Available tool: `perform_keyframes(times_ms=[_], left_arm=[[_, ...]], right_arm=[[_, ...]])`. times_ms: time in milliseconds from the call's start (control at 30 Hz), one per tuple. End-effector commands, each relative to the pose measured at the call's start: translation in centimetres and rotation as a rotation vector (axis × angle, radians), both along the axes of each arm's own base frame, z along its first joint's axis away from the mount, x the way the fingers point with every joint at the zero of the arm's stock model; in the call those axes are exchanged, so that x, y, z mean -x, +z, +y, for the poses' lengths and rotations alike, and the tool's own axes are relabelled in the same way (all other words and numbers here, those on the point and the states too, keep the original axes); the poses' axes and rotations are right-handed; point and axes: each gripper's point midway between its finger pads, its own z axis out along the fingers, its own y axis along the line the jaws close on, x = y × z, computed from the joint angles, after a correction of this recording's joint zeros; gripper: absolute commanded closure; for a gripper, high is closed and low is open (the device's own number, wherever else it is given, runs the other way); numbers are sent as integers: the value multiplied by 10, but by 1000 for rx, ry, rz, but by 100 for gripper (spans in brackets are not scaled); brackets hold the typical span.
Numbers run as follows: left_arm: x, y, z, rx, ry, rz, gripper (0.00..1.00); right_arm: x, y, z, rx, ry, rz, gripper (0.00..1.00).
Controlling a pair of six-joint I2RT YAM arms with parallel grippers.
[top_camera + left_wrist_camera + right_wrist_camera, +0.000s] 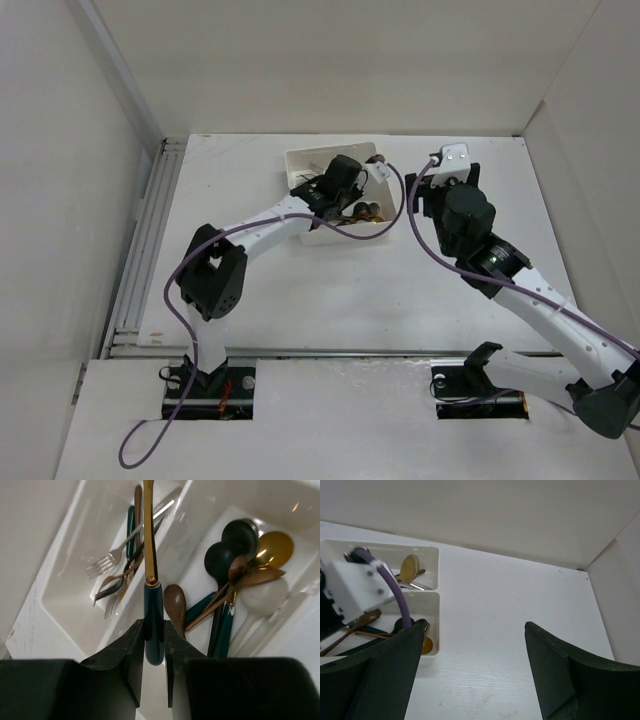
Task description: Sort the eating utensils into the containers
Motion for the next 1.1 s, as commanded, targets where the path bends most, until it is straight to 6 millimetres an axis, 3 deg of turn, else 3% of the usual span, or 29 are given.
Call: perform_keyframes(times_ms=[0,33,67,100,133,267,300,333,433,467,533,567,600,667,700,733,767,800,833,867,900,933,967,1067], left_arm=[[-17,-24,15,-71,63,-31,100],[-18,-29,17,-83,71,-27,100],[-13,-36,15,-97,56,-23,91],[-14,-35,14,-91,57,-30,91],[-16,-34,13,-91,50,-44,76],[-13,-21,1,-76,81,-90,33],[-14,-17,3,-68,102,-94,29],[-16,-12,4,-60,122,-98,27],[-26,21,16,-32,235,-129,22],[-36,47,21,11,275,-154,22],[-45,60,46,47,370,-124,18],[-49,73,56,75,401,-127,18],[-52,87,66,94,434,-123,16],[-63,108,105,158,545,-134,15],[-65,115,120,180,583,-136,14],[-68,123,152,191,650,-138,14],[-70,130,166,222,679,-146,14],[-69,131,181,246,725,-139,14],[-67,124,197,246,763,-127,14],[-65,133,228,270,827,-145,14],[-62,131,240,280,848,-137,14],[-56,114,254,241,870,-109,14],[-52,122,270,250,889,-140,14],[-41,110,295,210,947,-148,10]], right_arm=[[0,29,-1,-157,-32,-60,13],[-1,29,-3,-179,-44,-61,13],[-4,33,-9,-225,-57,-69,12],[-8,30,-10,-221,-56,-62,12],[-10,28,-12,-257,-61,-55,12],[-30,27,-19,-332,-84,-32,12],[-36,33,-22,-351,-83,-38,12],[-45,24,-20,-365,-87,-10,12],[-63,20,-21,-397,-83,19,12],[-73,7,-17,-409,-86,52,12],[-88,0,-14,-436,-73,81,15],[-101,-20,-10,-437,-79,128,15],[-108,-27,-8,-463,-82,147,17],[-124,-37,-4,-486,-84,170,21],[-134,-64,-2,-490,-117,221,23],[-143,-67,-9,-504,-160,210,26],[-150,-74,-14,-516,-190,216,28],[-159,-95,-16,-524,-215,245,28],[-166,-97,-19,-567,-239,244,29],[-173,-105,-25,-587,-246,259,29],[-179,-107,-26,-601,-248,262,29],[-187,-123,-24,-591,-257,287,29],[-189,-135,-27,-577,-284,300,29],[-200,-167,-31,-552,-324,345,29]])
